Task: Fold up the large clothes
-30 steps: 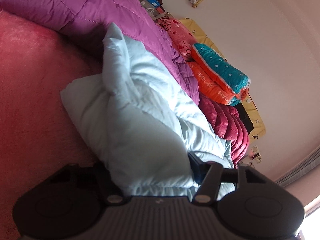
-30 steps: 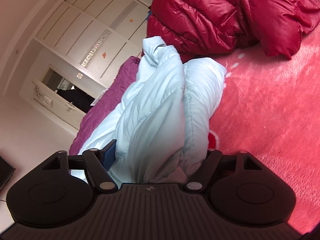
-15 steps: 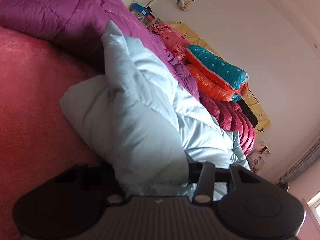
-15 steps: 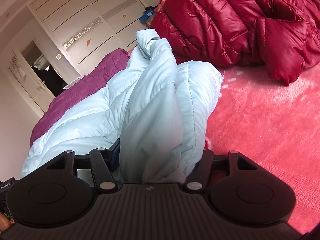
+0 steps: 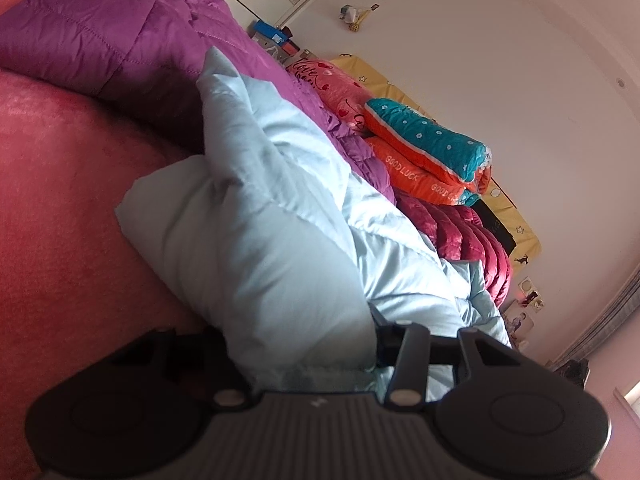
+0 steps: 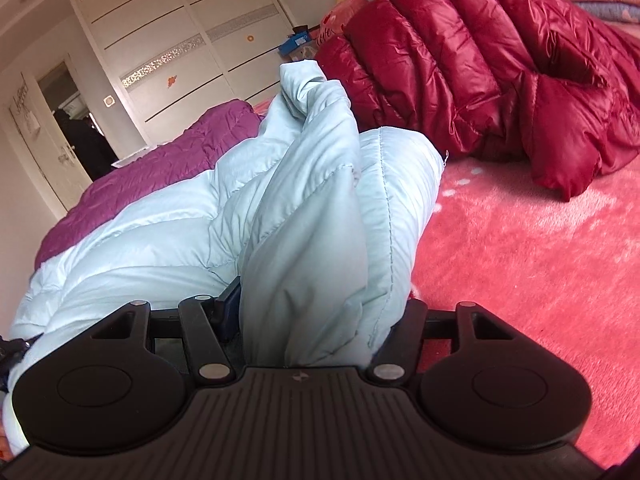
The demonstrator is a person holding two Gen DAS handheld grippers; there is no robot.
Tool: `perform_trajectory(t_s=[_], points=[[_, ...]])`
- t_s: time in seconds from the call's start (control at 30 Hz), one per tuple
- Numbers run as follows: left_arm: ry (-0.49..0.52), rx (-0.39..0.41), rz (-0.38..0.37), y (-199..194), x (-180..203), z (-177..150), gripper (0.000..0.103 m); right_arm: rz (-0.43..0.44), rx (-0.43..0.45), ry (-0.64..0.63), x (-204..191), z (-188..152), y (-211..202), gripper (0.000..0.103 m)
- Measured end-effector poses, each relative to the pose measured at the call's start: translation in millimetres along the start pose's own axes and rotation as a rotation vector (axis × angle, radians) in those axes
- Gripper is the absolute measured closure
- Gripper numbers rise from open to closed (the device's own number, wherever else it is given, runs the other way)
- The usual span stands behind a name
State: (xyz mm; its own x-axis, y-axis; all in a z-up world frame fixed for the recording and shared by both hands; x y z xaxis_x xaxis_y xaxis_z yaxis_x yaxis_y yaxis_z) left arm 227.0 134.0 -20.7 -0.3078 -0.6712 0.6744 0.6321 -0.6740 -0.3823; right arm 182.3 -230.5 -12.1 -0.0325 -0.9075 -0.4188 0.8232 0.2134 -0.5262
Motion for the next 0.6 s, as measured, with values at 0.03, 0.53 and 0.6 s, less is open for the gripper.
perform_trajectory(t_s=[0.03,0.53,0.6], points=[[0.008,0.005,0.003,-1,0,-1,0.056,-0.008,0.002,-0.009,-1,-1,0,0.031],[0.053,0.039,0.065,-7,5,-2,0.062,-0.188,0.035,-0.190,-31,-5,7,0.036],[0.062,0.047,0.112,-10,12,-3,0.064,-0.259,0.032,-0.259,-46,-8,9,0.041]])
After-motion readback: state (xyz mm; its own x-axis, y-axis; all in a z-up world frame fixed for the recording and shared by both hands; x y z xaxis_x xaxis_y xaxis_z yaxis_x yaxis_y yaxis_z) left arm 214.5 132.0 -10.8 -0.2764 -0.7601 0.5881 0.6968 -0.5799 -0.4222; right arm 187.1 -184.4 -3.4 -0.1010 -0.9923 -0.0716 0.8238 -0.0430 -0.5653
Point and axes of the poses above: each gripper's, at about its wrist camera, not at the fingertips, and y roughly the way its jaws point, x to its right, z to its top, the point moved 4 cm from there along y, roughly the way its jaws point, and after that the axes turned 4 degrees about -x, right-handed, at the moved point
